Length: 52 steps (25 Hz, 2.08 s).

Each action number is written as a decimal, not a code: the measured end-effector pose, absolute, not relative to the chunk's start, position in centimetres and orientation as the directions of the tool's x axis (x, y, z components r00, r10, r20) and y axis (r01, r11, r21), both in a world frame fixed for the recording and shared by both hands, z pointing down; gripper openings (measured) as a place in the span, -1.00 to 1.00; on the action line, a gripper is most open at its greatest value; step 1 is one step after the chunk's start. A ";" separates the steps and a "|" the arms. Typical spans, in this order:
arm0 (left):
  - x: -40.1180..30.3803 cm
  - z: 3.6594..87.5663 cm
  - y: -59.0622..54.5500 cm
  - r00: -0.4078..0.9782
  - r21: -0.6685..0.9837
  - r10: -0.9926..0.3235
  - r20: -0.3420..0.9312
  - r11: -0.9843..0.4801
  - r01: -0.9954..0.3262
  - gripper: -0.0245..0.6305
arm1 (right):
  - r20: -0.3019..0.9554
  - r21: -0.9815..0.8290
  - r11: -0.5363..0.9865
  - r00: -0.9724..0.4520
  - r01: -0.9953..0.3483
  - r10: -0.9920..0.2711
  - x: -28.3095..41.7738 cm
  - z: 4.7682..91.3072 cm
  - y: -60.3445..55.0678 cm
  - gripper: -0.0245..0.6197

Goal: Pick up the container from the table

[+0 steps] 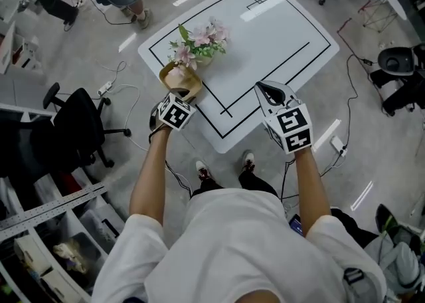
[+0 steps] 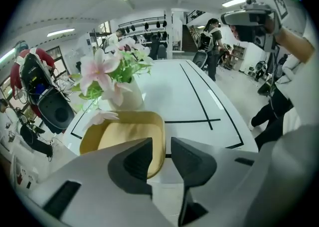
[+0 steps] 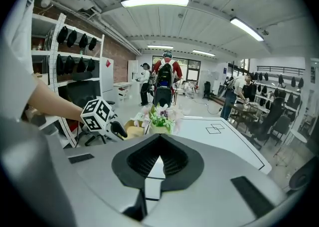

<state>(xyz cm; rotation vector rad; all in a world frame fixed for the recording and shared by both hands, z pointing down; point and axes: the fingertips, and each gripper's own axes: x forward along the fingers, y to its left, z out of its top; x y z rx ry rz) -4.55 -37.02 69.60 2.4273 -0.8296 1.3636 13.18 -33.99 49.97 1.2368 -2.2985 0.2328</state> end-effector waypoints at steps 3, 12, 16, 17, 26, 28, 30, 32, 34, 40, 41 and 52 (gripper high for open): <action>-4.5 71.1 -37.0 0.372 -0.079 -0.323 0.870 -0.838 -0.540 -0.54 | 0.530 0.094 0.557 -0.432 -0.825 -0.730 14.2 50.6 -33.9 -0.88; -4.5 71.7 -37.1 0.314 -0.131 -0.323 0.893 -0.853 -0.505 -0.83 | 0.576 0.087 0.562 -0.419 -0.823 -0.702 14.7 52.4 -33.2 -0.88; -5.1 70.1 -36.7 0.331 -0.144 -0.368 0.869 -0.828 -0.542 -0.83 | 0.559 0.086 0.582 -0.445 -0.808 -0.700 13.9 51.5 -33.7 -0.88; -5.4 69.6 -36.6 0.338 -0.147 -0.384 0.859 -0.818 -0.556 -0.83 | 0.555 0.089 0.587 -0.450 -0.805 -0.700 13.6 51.2 -33.9 -0.88; -9.9 62.3 -37.5 0.333 -0.250 -0.610 0.719 -0.674 -0.695 -0.84 | 0.482 0.134 0.627 -0.502 -0.767 -0.718 10.8 47.3 -35.9 -0.88; -10.7 59.8 -37.7 0.324 -0.284 -0.662 0.675 -0.639 -0.714 -0.84 | 0.459 0.149 0.631 -0.512 -0.762 -0.726 10.3 46.1 -36.4 -0.88; -11.4 56.9 -38.0 0.327 -0.297 -0.712 0.621 -0.600 -0.743 -0.84 | 0.432 0.161 0.626 -0.516 -0.763 -0.740 9.9 44.7 -36.9 -0.88; -12.0 53.8 -38.1 0.336 -0.302 -0.759 0.557 -0.562 -0.770 -0.84 | 0.405 0.173 0.618 -0.516 -0.767 -0.755 9.5 43.3 -37.3 -0.88; -12.4 50.8 -38.1 0.343 -0.306 -0.801 0.491 -0.527 -0.793 -0.84 | 0.379 0.192 0.614 -0.519 -0.766 -0.766 9.2 41.7 -37.5 -0.88; -13.2 42.4 -36.9 0.353 -0.342 -0.877 0.325 -0.457 -0.821 -0.84 | 0.290 0.265 0.610 -0.542 -0.747 -0.789 8.1 36.3 -37.3 -0.88; -13.2 41.2 -36.6 0.356 -0.348 -0.884 0.303 -0.451 -0.822 -0.84 | 0.273 0.278 0.609 -0.547 -0.743 -0.791 7.9 35.3 -37.2 -0.88; -12.3 31.6 -32.9 0.387 -0.425 -0.913 0.130 -0.404 -0.810 -0.84 | 0.183 0.365 0.605 -0.582 -0.708 -0.792 6.5 29.1 -34.7 -0.89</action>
